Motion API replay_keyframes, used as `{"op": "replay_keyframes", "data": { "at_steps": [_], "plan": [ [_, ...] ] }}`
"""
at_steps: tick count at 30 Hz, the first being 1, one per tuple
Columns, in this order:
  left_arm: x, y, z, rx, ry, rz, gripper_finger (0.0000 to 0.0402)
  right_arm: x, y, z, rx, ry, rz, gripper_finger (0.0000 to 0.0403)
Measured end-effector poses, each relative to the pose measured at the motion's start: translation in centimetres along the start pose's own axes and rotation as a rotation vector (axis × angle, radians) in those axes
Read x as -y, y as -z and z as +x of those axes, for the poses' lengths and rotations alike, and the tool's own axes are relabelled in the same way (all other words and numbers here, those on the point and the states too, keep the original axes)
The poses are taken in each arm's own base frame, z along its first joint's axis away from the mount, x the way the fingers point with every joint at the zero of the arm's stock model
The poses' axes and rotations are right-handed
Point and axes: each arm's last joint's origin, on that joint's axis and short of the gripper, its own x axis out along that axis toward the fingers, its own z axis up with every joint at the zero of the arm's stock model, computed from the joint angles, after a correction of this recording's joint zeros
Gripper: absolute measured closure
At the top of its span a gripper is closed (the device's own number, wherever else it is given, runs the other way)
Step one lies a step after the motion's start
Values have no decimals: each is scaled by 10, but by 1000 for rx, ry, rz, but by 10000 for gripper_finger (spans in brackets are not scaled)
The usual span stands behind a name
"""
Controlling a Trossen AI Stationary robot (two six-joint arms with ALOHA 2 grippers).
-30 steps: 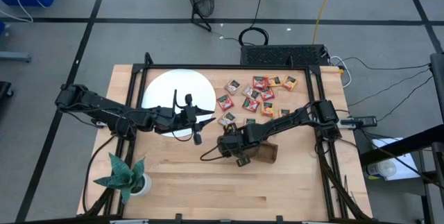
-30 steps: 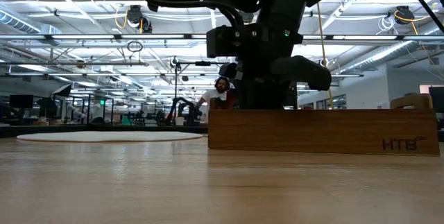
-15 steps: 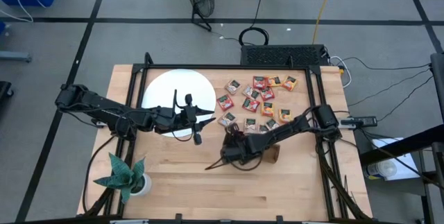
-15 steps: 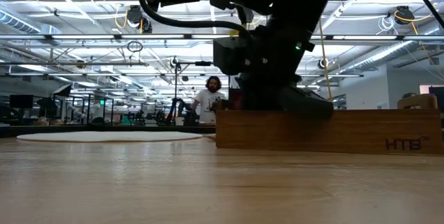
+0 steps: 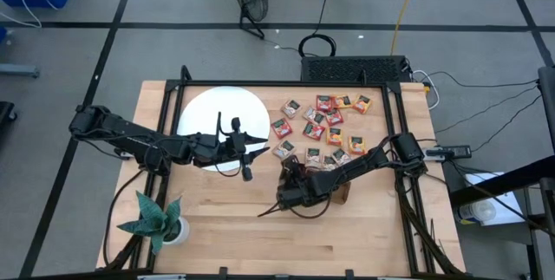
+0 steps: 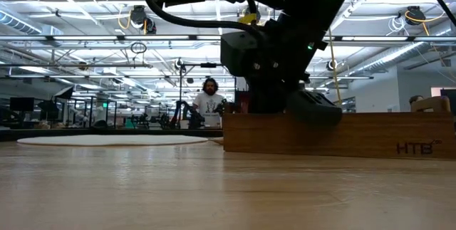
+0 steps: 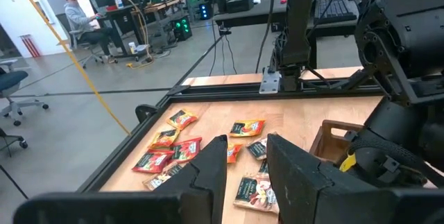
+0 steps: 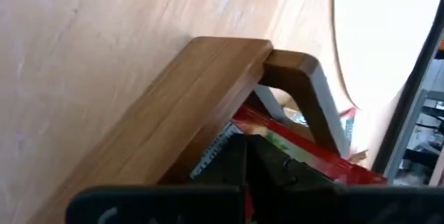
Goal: Pick & Place Tea
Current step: Put the red tea bag into the left section of the wooden organizer
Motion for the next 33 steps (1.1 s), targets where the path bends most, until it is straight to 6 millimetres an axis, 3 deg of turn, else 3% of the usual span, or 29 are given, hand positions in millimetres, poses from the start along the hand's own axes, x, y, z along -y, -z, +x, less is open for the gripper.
{"op": "replay_keyframes", "data": {
  "at_steps": [13,33],
  "plan": [
    [0,0,0,0,1,0,293,-13,-14,-12,171,-148,-126,403],
    [0,0,0,0,0,0,293,-27,-22,-27,190,-2,-262,403]
  ]
}}
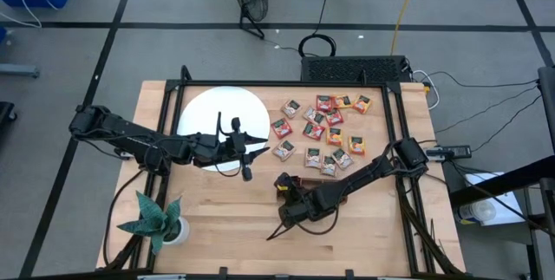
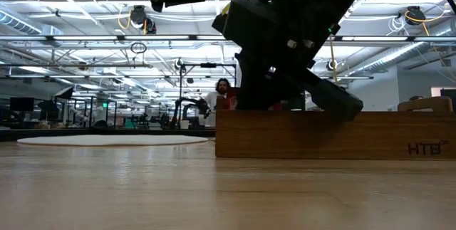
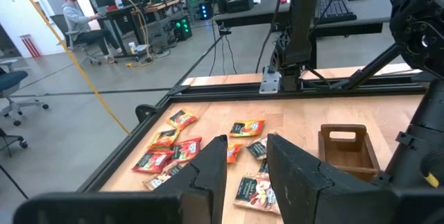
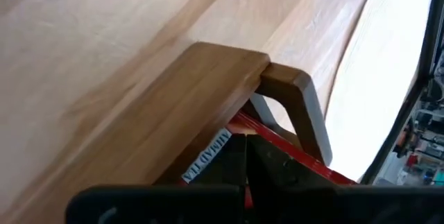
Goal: Pick & Place Tea
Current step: Put the red tea bag into the left section of the wooden organizer
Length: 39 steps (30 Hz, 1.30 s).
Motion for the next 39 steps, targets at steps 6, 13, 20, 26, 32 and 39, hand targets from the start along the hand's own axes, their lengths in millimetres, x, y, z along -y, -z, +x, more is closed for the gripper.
{"op": "replay_keyframes", "data": {
  "at_steps": [6,13,20,26,32,39],
  "plan": [
    [0,0,0,0,0,0,293,5,0,-5,19,8,93,403],
    [0,0,0,0,0,0,293,26,2,-58,137,45,278,403],
    [0,0,0,0,0,0,293,36,39,-116,207,56,483,403],
    [0,0,0,0,0,0,293,21,104,-128,211,183,720,403],
    [0,0,0,-1,0,0,293,-1,163,-104,339,260,911,395],
    [0,0,0,-1,0,0,293,13,232,-56,195,205,1111,297]
  ]
}}
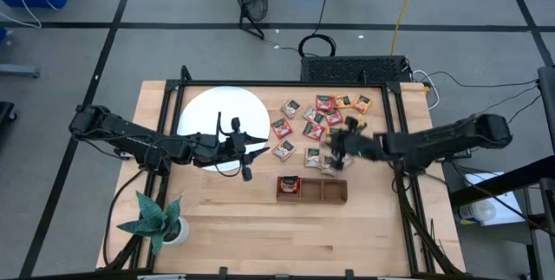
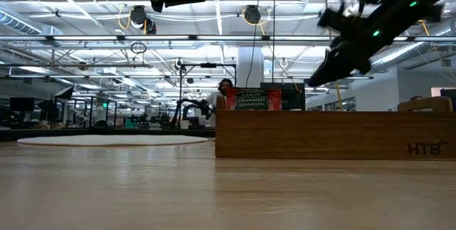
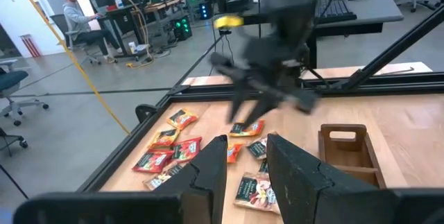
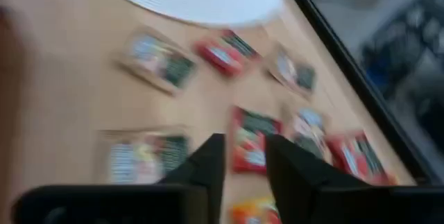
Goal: Pick & Place Tea
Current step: Put the red tea bag into the left section of the wooden organizer
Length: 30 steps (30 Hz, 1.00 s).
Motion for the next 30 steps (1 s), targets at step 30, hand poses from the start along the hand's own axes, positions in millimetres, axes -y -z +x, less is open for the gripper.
{"op": "replay_keyframes", "data": {
  "at_steps": [30],
  "plan": [
    [0,0,0,0,0,0,293,30,25,108,-271,-166,-483,191]
  ]
}}
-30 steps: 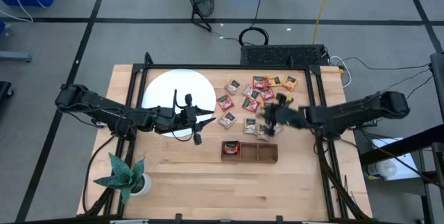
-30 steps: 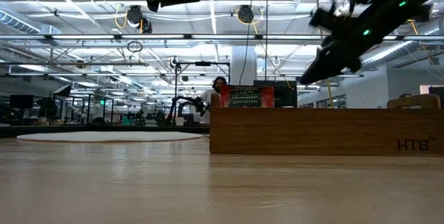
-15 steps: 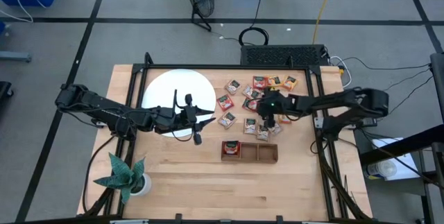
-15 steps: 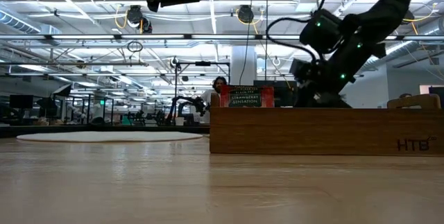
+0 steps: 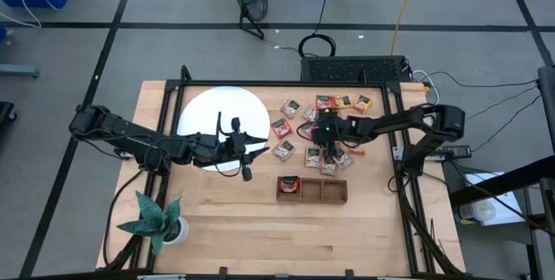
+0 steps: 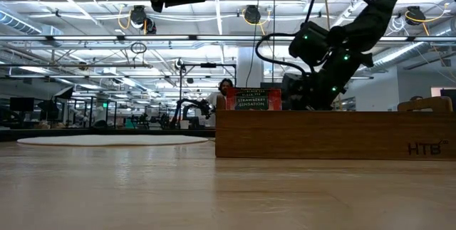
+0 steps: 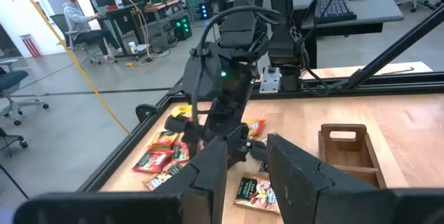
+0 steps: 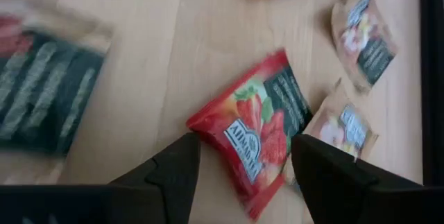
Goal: Pick & Place Tea
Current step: Put the red tea bag into the left section of the wooden organizer
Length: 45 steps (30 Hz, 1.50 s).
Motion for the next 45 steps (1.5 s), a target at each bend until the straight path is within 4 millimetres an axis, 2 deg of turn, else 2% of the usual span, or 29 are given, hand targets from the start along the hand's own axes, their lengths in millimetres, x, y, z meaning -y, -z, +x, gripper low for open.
{"op": "replay_keyframes", "data": {
  "at_steps": [4,7,18,24,29,33,37,45],
  "plan": [
    [0,0,0,0,0,0,293,1,-1,5,-32,-20,-4,198],
    [0,0,0,0,0,0,293,0,2,7,-56,-39,10,221],
    [0,0,0,0,0,0,293,-1,4,8,-57,-74,93,389],
    [0,0,0,0,0,0,293,-9,-4,5,-54,-34,54,397],
    [0,0,0,0,0,0,293,-24,-21,-13,-66,126,-99,400],
    [0,0,0,1,0,0,293,-32,-46,-34,33,325,-180,401],
    [0,0,0,1,0,-1,293,-47,-59,-43,145,449,-292,402],
    [0,-2,0,23,-3,-11,293,-63,-62,-53,386,669,-362,402]
  ]
}}
